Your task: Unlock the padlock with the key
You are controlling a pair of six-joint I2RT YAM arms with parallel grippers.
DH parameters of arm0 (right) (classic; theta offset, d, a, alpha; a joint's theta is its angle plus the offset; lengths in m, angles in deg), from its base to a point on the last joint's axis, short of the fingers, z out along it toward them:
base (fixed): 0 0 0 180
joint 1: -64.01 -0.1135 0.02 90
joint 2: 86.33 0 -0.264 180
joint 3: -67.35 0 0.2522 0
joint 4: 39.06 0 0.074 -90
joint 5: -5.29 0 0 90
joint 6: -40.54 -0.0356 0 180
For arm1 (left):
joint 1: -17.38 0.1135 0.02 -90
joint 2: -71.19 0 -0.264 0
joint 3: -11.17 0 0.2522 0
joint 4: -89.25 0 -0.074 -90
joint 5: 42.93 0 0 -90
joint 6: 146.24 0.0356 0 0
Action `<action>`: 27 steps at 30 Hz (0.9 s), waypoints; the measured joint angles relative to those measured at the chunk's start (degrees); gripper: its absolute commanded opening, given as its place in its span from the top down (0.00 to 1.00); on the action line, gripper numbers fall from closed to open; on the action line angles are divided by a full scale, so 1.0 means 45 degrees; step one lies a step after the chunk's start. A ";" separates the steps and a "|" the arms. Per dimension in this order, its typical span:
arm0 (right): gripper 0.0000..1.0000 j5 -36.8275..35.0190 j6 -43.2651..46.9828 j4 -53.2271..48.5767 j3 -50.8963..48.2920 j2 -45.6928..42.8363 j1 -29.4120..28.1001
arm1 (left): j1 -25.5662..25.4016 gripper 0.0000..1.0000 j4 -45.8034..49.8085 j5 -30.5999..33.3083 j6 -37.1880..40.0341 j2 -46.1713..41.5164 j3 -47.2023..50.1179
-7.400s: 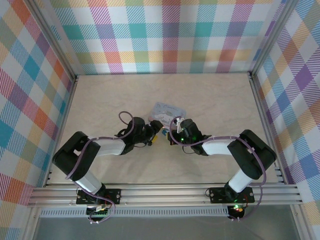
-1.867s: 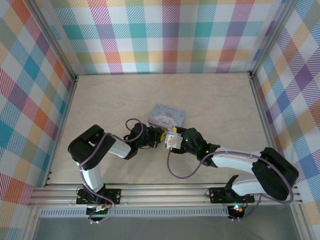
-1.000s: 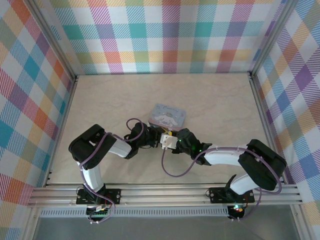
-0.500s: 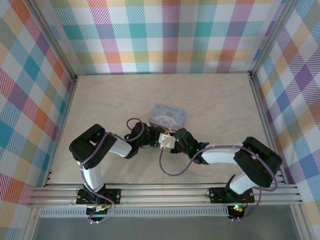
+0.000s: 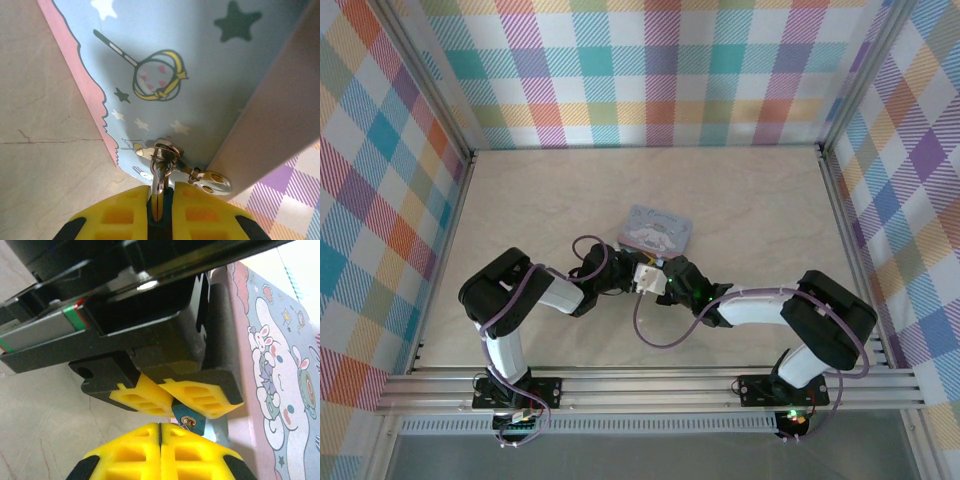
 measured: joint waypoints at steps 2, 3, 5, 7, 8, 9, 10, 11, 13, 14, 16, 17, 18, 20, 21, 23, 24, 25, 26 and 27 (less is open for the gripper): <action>1.00 -0.0073 -0.0248 -0.0131 0.0102 0.0039 -0.0029 | 0.0000 1.00 -0.0010 0.0024 0.0000 0.0019 -0.0005; 1.00 -0.0102 -0.0379 -0.0238 0.0155 0.0039 -0.0029 | 0.0000 1.00 -0.0019 0.0044 0.0000 0.0024 -0.0010; 1.00 -0.0146 -0.0612 -0.0398 0.0262 0.0039 -0.0029 | 0.0000 1.00 -0.0049 0.0063 0.0000 0.0024 -0.0010; 1.00 -0.0155 -0.0782 -0.0466 0.0296 0.0039 -0.0029 | 0.0000 1.00 -0.0063 0.0087 0.0000 0.0024 -0.0015; 1.00 -0.0155 -0.0855 -0.0491 0.0301 0.0039 -0.0029 | 0.0000 1.00 -0.0063 0.0087 0.0000 0.0024 -0.0015; 1.00 -0.0155 -0.0913 -0.0500 0.0301 0.0034 -0.0029 | 0.0000 1.00 -0.0063 0.0087 0.0000 0.0024 -0.0015; 1.00 -0.0155 -0.0928 -0.0510 0.0301 0.0024 -0.0024 | 0.0000 1.00 -0.0058 0.0087 0.0000 0.0024 -0.0015; 1.00 -0.0151 -0.0928 -0.0544 0.0301 -0.0005 -0.0015 | 0.0000 1.00 -0.0068 0.0083 0.0000 0.0024 -0.0015; 0.99 -0.0141 -0.0903 -0.0646 0.0301 -0.0107 0.0029 | 0.0000 1.00 -0.0151 0.0053 -0.0005 0.0024 -0.0015; 0.91 -0.0121 -0.0899 -0.0695 0.0296 -0.0185 0.0058 | 0.0000 1.00 -0.0214 0.0049 -0.0005 0.0024 -0.0015; 0.80 -0.0058 -0.0772 -0.0801 0.0204 -0.0437 0.0131 | 0.0000 1.00 -0.0335 0.0010 -0.0010 0.0024 -0.0034; 0.77 -0.0053 -0.0695 -0.0869 0.0087 -0.0641 0.0180 | 0.0000 1.00 -0.0330 0.0000 -0.0010 0.0024 -0.0044; 0.75 -0.0107 -0.0641 -0.0899 -0.0039 -0.0869 0.0243 | 0.0000 1.00 -0.0296 -0.0010 -0.0005 0.0024 -0.0044; 0.71 -0.0204 -0.0471 -0.0899 -0.0209 -0.1263 0.0384 | 0.0000 1.00 -0.0223 -0.0039 0.0000 0.0034 -0.0029; 0.70 -0.0306 -0.0379 -0.0845 -0.0262 -0.1433 0.0471 | -0.0005 1.00 -0.0219 -0.0107 0.0000 0.0039 -0.0005; 0.67 -0.0398 -0.0296 -0.0733 -0.0330 -0.1637 0.0563 | -0.0024 1.00 -0.0194 -0.0223 0.0000 0.0044 0.0029; 0.67 -0.0398 -0.0267 -0.0670 -0.0364 -0.1695 0.0622 | -0.0024 1.00 -0.0185 -0.0272 0.0000 0.0044 0.0029; 0.65 -0.0393 -0.0272 -0.0646 -0.0374 -0.1719 0.0641 | -0.0024 1.00 -0.0185 -0.0291 0.0000 0.0044 0.0029; 0.61 -0.0374 -0.0277 -0.0612 -0.0389 -0.1724 0.0646 | -0.0024 1.00 -0.0189 -0.0291 0.0000 0.0044 0.0029; 0.60 -0.0321 -0.0262 -0.0573 -0.0398 -0.1724 0.0646 | -0.0024 1.00 -0.0185 -0.0296 0.0000 0.0044 0.0029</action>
